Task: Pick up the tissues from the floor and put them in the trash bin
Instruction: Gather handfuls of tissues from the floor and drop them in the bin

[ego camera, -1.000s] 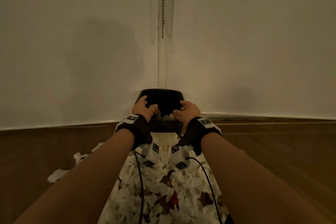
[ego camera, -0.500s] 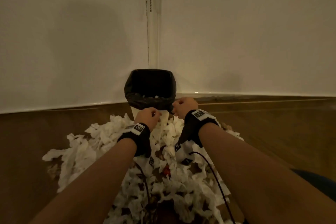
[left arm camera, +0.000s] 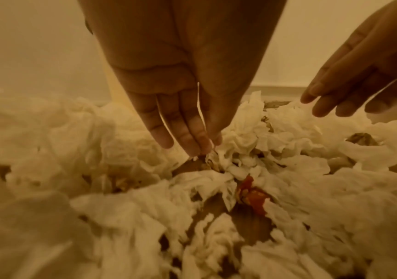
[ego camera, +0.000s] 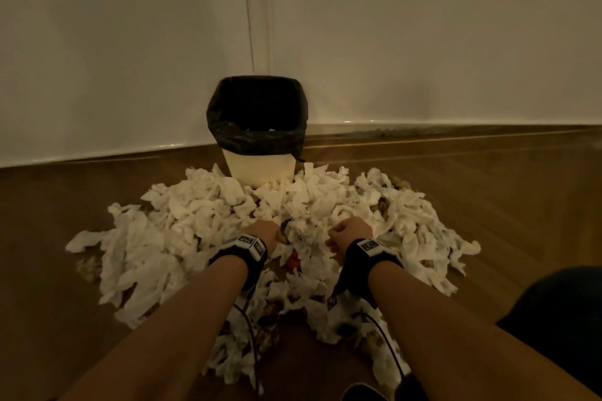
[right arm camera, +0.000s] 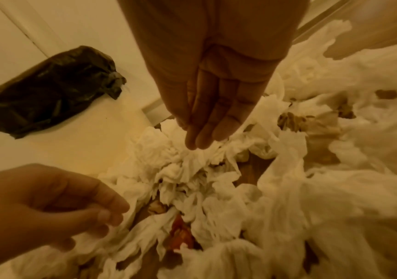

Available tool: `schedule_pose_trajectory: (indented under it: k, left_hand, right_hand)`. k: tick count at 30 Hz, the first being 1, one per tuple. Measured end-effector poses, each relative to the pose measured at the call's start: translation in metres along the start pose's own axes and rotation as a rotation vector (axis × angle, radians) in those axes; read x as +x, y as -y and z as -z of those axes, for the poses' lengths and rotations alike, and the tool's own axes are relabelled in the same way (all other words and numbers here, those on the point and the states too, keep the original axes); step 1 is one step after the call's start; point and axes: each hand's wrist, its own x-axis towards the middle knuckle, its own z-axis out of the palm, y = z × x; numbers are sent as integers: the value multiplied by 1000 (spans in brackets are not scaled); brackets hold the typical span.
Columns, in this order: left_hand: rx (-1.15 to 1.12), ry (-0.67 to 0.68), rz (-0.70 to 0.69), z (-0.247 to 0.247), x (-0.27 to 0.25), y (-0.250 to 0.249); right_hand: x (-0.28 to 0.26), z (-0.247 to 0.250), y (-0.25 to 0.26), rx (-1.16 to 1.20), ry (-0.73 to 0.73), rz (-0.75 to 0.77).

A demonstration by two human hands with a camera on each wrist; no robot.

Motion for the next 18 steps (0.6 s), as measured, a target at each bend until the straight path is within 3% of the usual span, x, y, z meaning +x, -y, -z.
schedule_pose_trajectory:
  k: [7,10,14,18]
  left_hand:
    - [25,-96,-27,-38,15,3]
    - [46,-83,41,-60,20,9]
    - [-59,-163,96,-82,24,13]
    - [27,-131,78,-90,26,7]
  right_hand:
    - [-1,-22,-6,-93,32,88]
    - [1,-27,-8,-113,17,91]
    - [1,-30,-10,-160,-7,88]
    - [1,-33,-8,-200,-9,113]
